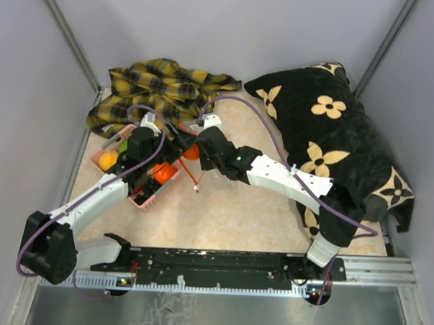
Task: Place the food in the zip-top bag and seal the zipper
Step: Place the fake fruit in the zipper food storage bag.
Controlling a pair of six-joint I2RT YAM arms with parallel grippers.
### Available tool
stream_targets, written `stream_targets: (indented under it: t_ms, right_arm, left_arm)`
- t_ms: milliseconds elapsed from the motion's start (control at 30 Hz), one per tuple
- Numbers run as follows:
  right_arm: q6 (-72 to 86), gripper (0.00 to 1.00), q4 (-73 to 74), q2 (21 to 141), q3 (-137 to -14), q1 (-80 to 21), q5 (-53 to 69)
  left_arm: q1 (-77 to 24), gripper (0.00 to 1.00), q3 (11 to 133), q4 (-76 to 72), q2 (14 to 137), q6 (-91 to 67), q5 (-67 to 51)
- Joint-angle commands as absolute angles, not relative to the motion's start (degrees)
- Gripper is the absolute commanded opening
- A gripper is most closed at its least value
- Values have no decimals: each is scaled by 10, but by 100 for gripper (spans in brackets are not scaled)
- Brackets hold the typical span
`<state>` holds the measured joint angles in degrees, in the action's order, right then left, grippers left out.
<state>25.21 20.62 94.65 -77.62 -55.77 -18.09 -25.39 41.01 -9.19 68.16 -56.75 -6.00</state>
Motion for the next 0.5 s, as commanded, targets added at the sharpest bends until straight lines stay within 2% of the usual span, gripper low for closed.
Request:
stream_targets:
  t_ms: [0, 100, 167, 467]
  right_arm:
    - [261, 0, 176, 906, -775, -564, -185]
    - [263, 0, 168, 897, -767, -563, -192]
    - [267, 0, 163, 895, -762, -558, -188]
    - [289, 0, 147, 875, -744, -518, -127]
  left_arm:
    - [-258, 94, 448, -60, 668, -535, -56]
    - [-258, 95, 452, -45, 655, -519, -49]
    - [-258, 99, 464, -24, 648, -502, -46]
    - [-258, 99, 535, 69, 612, -414, -42]
